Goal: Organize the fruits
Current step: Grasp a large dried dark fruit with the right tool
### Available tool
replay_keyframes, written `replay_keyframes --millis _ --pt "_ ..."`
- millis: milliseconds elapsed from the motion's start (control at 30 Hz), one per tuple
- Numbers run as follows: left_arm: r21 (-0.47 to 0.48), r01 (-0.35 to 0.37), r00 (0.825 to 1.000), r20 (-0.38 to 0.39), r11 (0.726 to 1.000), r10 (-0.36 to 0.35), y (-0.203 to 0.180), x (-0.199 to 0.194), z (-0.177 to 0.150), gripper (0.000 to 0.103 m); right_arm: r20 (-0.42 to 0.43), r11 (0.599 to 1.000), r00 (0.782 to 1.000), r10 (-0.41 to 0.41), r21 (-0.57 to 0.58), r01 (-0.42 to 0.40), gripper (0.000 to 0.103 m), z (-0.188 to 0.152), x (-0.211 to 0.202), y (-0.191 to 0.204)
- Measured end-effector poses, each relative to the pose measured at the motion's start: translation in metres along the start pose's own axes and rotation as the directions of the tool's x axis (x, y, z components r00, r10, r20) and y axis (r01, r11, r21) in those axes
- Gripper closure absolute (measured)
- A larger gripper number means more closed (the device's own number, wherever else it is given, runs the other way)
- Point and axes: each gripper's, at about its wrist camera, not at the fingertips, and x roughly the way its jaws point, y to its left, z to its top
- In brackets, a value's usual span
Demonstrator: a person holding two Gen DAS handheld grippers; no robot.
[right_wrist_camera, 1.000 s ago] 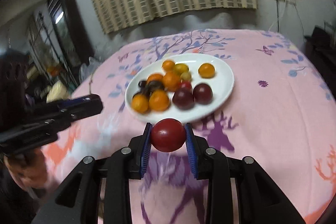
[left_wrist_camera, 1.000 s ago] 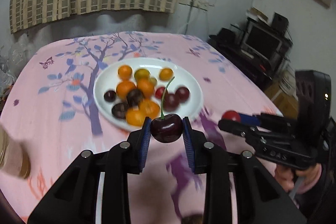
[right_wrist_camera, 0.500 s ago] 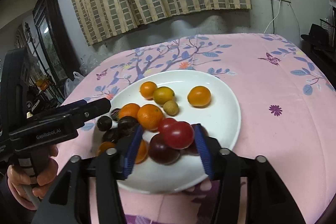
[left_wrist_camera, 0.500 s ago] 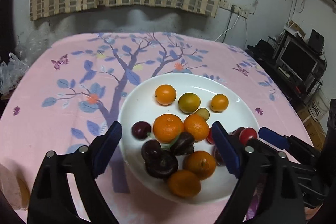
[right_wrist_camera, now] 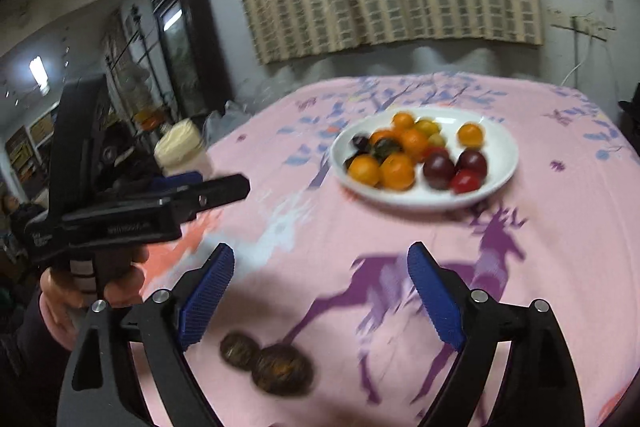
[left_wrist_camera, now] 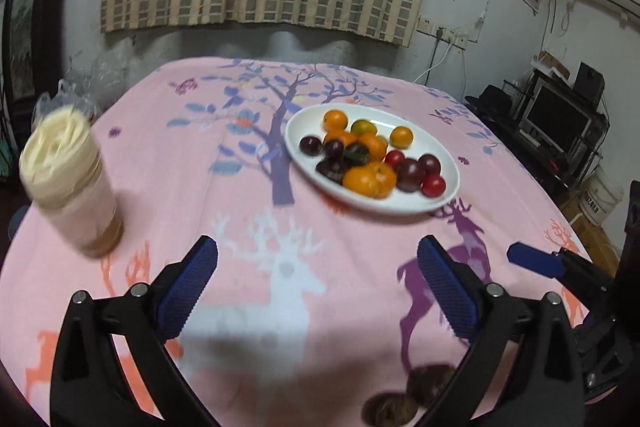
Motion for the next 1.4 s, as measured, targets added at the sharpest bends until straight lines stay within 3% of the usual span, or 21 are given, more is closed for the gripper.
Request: replay_keyframes --millis 67,167,267,433,600,900,933,1000,1167,1267,1333,1400 --pt "-0.031 -0.036 0.999 -0.028 0.999 0.035 0.01 -0.001 -0.013 0.005 -0.061 0.999 0.998 -0.003 -0.045 0.0 0.014 -0.011 0.003 0.012" --pt "-0.071 -0.057 0.998 -0.043 0.996 0.054 0.022 -0.001 -0.021 0.005 -0.167 0.996 0.985 0.053 -0.062 -0.064 0.014 -0.019 0.01 0.023" --pt "-0.07 -0.102 0.993 -0.07 0.992 0.098 0.028 0.004 -0.022 0.005 -0.209 0.993 0.978 0.015 -0.114 -0.04 0.014 -0.027 0.013 0.032" --pt "-0.133 -0.025 0.993 -0.115 0.991 0.01 0.039 0.005 -0.023 0.005 -0.271 0.977 0.961 -0.058 -0.212 -0.001 0.026 -0.039 0.019 0.042" --pt "-0.129 -0.032 0.993 -0.118 0.991 0.017 0.037 0.005 -0.023 0.005 -0.325 0.969 0.941 -0.09 -0.247 0.007 0.037 -0.049 0.03 0.043" --pt "-0.096 -0.047 0.995 -0.096 0.994 0.038 0.031 0.002 -0.021 0.005 -0.339 0.962 0.935 -0.101 -0.271 0.006 0.04 -0.056 0.039 0.047" --pt "-0.089 -0.05 0.995 -0.094 0.995 0.042 0.03 0.002 -0.021 0.005 -0.33 0.961 0.939 -0.1 -0.276 0.005 0.042 -0.056 0.039 0.048" --pt "-0.081 -0.051 0.994 -0.096 0.995 0.043 0.029 0.003 -0.021 0.005 -0.332 0.961 0.94 -0.077 -0.277 -0.019 0.06 -0.056 0.039 0.05" --pt "-0.091 -0.059 0.992 -0.116 0.994 0.049 0.031 0.006 -0.022 0.005 -0.321 0.973 0.943 -0.086 -0.232 0.01 0.06 -0.05 0.037 0.042" --pt "-0.072 -0.018 0.991 -0.135 0.997 0.008 0.027 0.005 -0.025 0.005 -0.284 0.987 0.951 -0.121 -0.138 0.085 0.059 -0.04 0.034 0.021" --pt "-0.013 0.059 0.984 -0.166 0.998 -0.06 0.015 0.005 -0.03 0.005 -0.261 0.988 0.954 -0.149 -0.079 0.133 0.059 -0.034 0.029 0.008" --pt "0.067 0.156 0.966 -0.218 0.986 -0.138 -0.001 0.005 -0.039 0.005 -0.253 0.986 0.953 -0.167 -0.037 0.163 0.059 -0.031 0.027 -0.002"
